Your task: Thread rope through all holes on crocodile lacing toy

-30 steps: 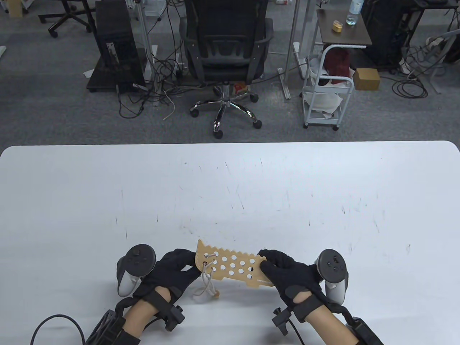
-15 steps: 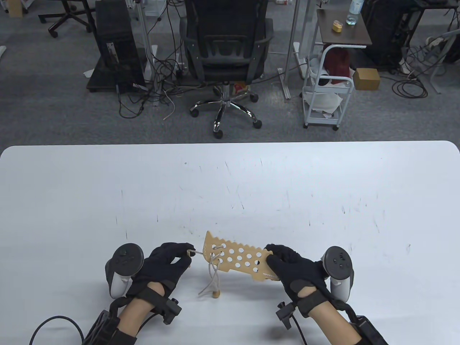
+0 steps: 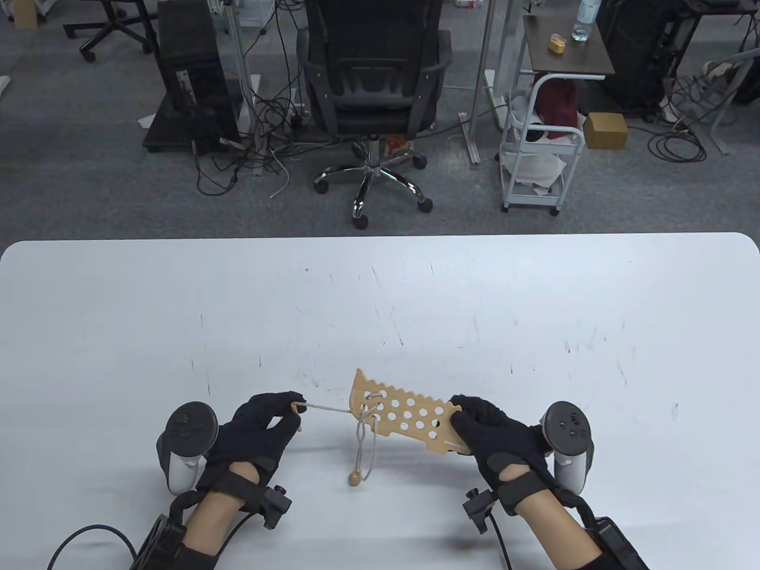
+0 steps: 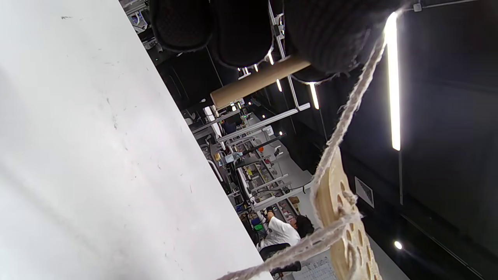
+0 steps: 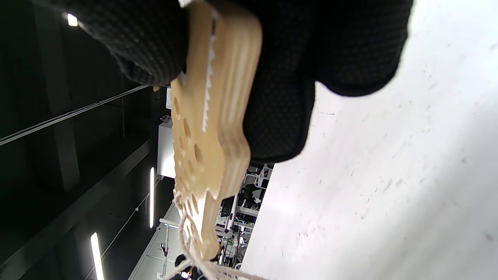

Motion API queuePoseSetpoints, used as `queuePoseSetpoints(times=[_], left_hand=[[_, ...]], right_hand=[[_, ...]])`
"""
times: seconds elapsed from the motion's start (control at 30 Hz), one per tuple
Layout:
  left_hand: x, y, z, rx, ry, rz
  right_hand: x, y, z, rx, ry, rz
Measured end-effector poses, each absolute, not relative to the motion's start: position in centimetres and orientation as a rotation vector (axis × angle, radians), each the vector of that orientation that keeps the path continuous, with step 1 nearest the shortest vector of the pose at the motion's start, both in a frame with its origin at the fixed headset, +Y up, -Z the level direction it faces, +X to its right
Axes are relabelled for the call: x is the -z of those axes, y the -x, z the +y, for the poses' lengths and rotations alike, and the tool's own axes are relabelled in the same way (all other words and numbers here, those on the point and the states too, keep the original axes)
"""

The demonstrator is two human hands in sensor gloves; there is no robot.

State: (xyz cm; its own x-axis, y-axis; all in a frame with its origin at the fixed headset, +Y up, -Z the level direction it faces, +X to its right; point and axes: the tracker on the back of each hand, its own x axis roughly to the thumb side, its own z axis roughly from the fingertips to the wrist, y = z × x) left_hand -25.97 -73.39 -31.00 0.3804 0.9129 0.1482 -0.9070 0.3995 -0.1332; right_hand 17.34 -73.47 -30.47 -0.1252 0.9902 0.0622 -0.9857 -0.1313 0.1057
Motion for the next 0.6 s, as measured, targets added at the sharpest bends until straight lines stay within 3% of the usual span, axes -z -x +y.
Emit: queuePoseSetpoints(times=[0.6], left_hand=[[30.6, 28.0, -72.0, -1.251, -0.067, -0.188]], right_hand=[[31.1, -18.5, -73.6, -1.709, -0.074, 0.0]])
